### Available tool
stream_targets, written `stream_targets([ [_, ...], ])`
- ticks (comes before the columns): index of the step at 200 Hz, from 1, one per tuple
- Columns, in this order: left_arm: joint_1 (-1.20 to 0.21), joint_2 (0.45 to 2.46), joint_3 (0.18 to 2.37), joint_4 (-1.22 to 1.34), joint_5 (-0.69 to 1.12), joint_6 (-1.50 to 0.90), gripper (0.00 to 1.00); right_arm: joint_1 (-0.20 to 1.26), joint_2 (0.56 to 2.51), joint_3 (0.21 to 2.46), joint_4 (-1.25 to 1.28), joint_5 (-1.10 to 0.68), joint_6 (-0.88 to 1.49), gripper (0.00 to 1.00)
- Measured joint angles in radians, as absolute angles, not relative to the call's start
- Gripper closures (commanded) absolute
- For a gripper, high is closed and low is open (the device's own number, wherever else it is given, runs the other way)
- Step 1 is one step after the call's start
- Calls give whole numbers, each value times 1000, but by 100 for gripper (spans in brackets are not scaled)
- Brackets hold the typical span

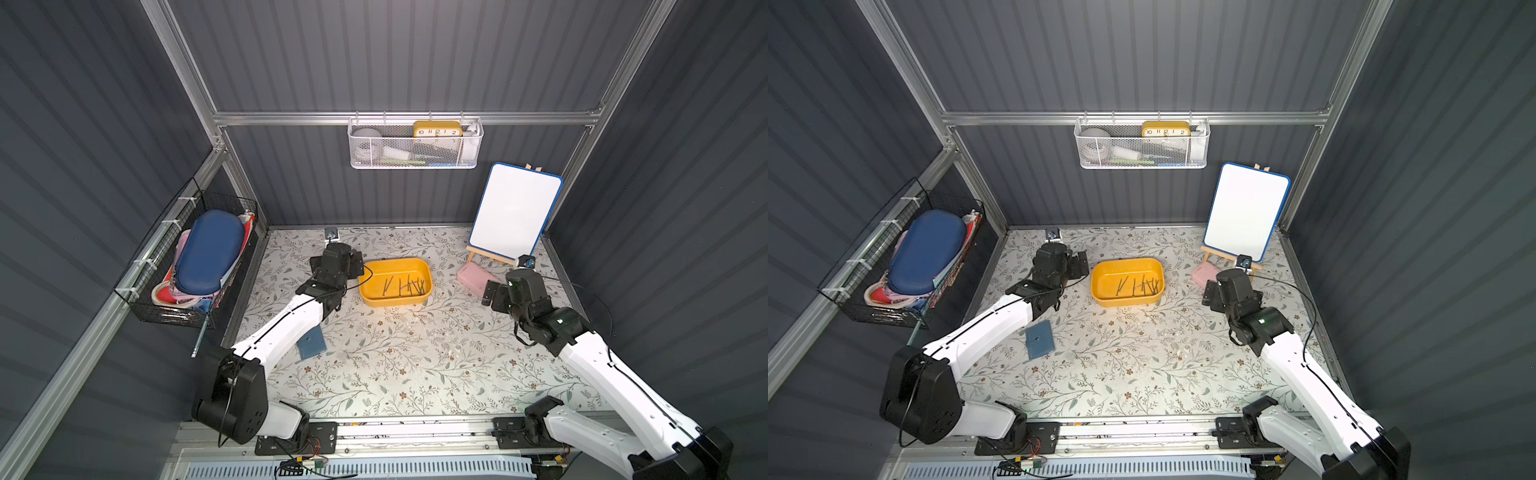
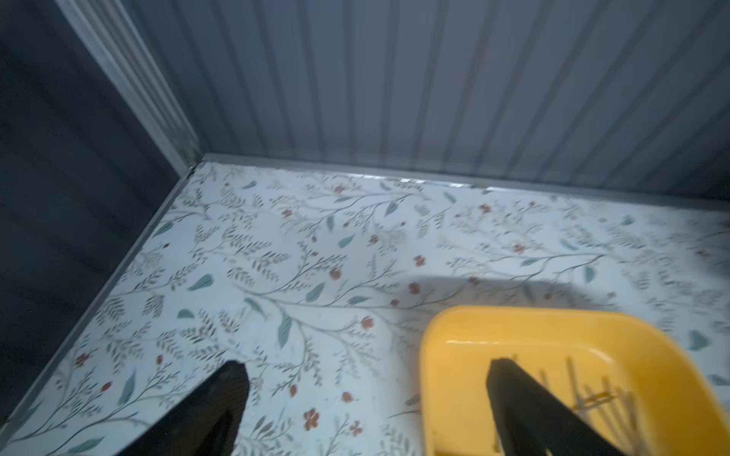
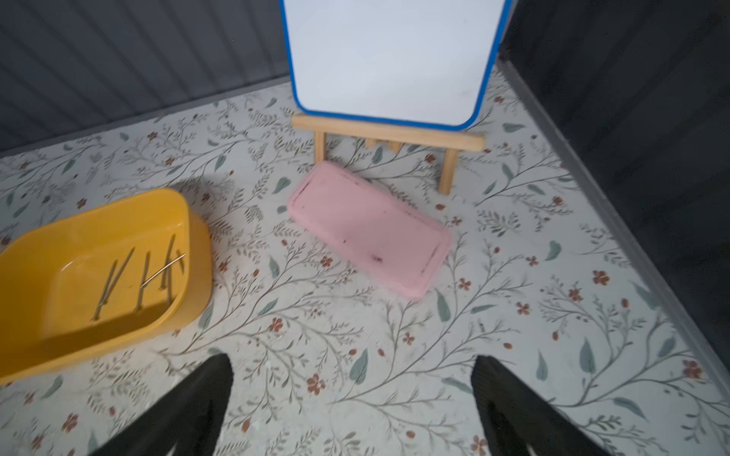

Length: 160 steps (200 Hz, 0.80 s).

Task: Put the nails on the desktop into the storage box
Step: Reset both arms

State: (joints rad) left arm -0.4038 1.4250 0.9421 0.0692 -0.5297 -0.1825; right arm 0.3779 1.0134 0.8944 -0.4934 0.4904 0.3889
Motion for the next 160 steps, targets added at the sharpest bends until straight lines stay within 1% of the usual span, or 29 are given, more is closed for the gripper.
stream_targets([
  [27,-324,1380,751,286,-510,-96,1,309,1058,853,-331,629,313,1],
  [53,-255,1360,624,479,-457,-31,1,212,1058,663,-41,675,197,1],
  [68,-226,1361,543,612,-415,4,1,158,1092,570,76,676,149,1],
  [88,-202,1387,430,804,-378,55,0,100,1150,503,187,649,140,1],
  [108,-185,1464,371,966,-345,91,1,72,1196,411,388,598,138,1],
  [139,-165,1610,310,1238,-290,110,0,67,1401,302,712,544,131,1],
  [160,-142,1697,295,1364,-235,113,0,62,1495,304,812,469,106,1],
])
